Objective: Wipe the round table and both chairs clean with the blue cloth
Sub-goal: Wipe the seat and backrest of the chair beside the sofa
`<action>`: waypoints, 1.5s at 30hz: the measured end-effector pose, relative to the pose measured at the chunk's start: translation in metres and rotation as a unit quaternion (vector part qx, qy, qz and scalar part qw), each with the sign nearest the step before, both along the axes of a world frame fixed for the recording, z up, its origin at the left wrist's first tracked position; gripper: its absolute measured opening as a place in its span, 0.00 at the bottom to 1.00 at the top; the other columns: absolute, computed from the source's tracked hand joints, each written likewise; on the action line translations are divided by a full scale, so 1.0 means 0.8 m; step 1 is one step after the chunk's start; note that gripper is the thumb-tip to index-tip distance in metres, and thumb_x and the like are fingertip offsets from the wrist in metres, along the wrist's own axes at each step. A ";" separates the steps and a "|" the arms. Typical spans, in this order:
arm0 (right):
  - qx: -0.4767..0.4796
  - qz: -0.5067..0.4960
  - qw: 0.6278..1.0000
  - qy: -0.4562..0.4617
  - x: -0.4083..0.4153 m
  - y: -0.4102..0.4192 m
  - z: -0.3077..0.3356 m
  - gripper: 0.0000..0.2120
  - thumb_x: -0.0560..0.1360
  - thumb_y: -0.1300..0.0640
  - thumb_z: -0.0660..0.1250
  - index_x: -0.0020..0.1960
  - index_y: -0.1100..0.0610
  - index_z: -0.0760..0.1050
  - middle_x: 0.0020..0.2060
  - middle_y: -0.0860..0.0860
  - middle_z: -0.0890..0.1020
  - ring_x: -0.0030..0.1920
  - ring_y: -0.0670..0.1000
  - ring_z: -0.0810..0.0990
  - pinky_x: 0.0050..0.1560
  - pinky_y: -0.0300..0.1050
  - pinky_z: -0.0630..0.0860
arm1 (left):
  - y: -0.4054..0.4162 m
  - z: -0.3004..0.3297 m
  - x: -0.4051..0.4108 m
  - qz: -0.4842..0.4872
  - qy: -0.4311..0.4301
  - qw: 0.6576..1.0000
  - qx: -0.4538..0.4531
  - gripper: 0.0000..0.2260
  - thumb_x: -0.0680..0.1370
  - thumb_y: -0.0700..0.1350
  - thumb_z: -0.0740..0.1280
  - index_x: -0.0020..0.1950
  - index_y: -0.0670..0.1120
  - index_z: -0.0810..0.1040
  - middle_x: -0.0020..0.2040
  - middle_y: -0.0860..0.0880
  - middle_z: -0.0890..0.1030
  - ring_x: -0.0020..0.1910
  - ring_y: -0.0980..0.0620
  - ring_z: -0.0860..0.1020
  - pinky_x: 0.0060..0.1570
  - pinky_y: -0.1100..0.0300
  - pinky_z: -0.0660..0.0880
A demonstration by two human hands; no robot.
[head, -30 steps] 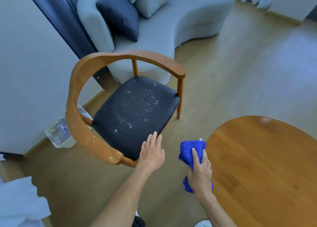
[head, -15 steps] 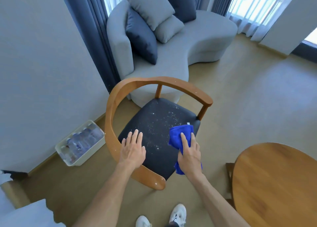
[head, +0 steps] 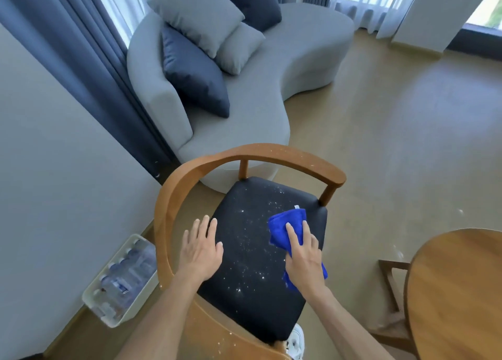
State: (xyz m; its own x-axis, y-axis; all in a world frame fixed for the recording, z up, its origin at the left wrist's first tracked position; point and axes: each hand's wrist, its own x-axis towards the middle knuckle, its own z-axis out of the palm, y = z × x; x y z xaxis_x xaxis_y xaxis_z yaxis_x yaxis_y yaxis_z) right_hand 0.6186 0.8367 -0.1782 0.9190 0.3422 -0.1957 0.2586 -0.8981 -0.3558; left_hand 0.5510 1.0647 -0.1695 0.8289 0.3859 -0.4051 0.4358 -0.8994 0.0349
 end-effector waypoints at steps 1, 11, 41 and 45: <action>0.000 -0.011 1.000 0.004 0.006 0.005 -0.006 0.29 0.75 0.65 0.62 0.75 0.56 0.61 0.74 0.62 0.59 0.66 0.62 0.68 0.60 0.54 0.71 | 0.009 -0.007 0.010 -0.009 0.006 1.000 -0.004 0.27 0.82 0.54 0.50 0.79 0.50 0.45 0.80 0.48 0.45 0.79 0.46 0.45 0.75 0.48 0.46; -0.055 -0.145 0.988 0.023 -0.005 0.065 -0.044 0.29 0.74 0.67 0.63 0.74 0.57 0.64 0.74 0.62 0.60 0.64 0.63 0.69 0.56 0.54 0.72 | 0.109 -0.085 0.105 -0.148 0.042 0.988 -0.035 0.28 0.82 0.55 0.50 0.79 0.50 0.45 0.80 0.48 0.45 0.79 0.46 0.45 0.75 0.47 0.44; -0.064 -0.031 0.997 0.016 0.282 0.102 -0.293 0.32 0.77 0.56 0.62 0.77 0.48 0.53 0.77 0.49 0.52 0.74 0.57 0.56 0.64 0.56 0.64 | 0.218 -0.169 0.331 -0.455 -0.021 0.874 0.166 0.33 0.80 0.47 0.43 0.64 0.43 0.14 0.67 0.38 0.19 0.75 0.38 0.32 0.74 0.48 0.39; -0.149 -0.030 0.988 0.010 0.284 0.119 -0.329 0.31 0.74 0.37 0.61 0.75 0.40 0.56 0.76 0.49 0.53 0.69 0.59 0.57 0.61 0.58 0.62 | 0.218 -0.168 0.331 -0.460 -0.025 0.869 0.180 0.33 0.80 0.46 0.43 0.65 0.43 0.15 0.69 0.38 0.21 0.75 0.39 0.33 0.74 0.49 0.39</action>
State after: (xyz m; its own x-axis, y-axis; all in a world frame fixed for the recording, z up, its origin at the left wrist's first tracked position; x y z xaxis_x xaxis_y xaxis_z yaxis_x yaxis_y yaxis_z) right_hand 0.8462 0.9316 -0.4411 0.9308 0.2110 -0.2983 0.1966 -0.9774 -0.0779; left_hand 0.8157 1.2395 -0.3043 0.8665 -0.3556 -0.3504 -0.4681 -0.8225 -0.3231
